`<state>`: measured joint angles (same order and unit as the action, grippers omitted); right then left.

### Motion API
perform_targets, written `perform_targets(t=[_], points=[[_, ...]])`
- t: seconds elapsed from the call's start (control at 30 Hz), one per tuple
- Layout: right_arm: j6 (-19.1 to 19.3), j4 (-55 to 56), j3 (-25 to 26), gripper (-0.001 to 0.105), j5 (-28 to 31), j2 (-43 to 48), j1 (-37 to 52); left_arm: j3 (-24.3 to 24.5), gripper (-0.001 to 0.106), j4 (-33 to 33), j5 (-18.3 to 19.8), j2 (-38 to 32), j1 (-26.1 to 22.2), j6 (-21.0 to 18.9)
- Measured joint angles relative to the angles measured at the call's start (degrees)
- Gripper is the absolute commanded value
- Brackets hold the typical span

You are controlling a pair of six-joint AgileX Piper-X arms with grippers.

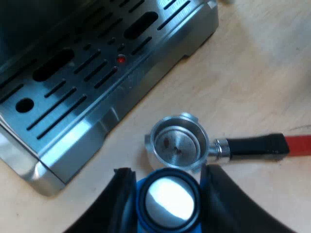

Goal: Grind coffee beans and then tamp

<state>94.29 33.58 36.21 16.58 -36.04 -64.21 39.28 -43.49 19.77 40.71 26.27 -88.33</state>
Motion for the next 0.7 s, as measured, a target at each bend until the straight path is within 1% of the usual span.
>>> perform_targets(t=[0.13,0.17,0.23,0.27,0.33,0.4,0.5,0.7], points=[[0.0,0.0,0.0,0.06,0.0,0.0,0.0,0.1,0.0,1.6,-0.3,0.8,2.8,0.0],[0.0,0.0,0.0,0.06,0.0,0.0,0.0,0.1,0.0,1.6,-1.3,1.1,4.3,0.0],[0.0,0.0,0.0,0.06,0.0,0.0,0.0,0.1,0.0,1.6,-1.9,1.3,5.0,0.0],[0.0,0.0,0.0,0.06,0.0,0.0,0.0,0.1,0.0,1.9,-3.7,2.3,7.3,0.0],[0.0,0.0,0.0,0.06,0.0,0.0,0.0,0.1,0.0,2.0,-4.1,2.8,8.0,0.0],[0.0,0.0,0.0,0.06,0.0,0.0,0.0,0.1,0.0,4.3,-5.9,4.9,11.3,0.0],[0.0,0.0,0.0,0.06,0.0,0.0,0.0,0.1,0.0,5.4,-8.4,6.4,13.3,0.0],[0.0,0.0,0.0,0.06,0.0,0.0,0.0,0.1,0.0,6.7,-10.2,10.4,16.4,0.0]])
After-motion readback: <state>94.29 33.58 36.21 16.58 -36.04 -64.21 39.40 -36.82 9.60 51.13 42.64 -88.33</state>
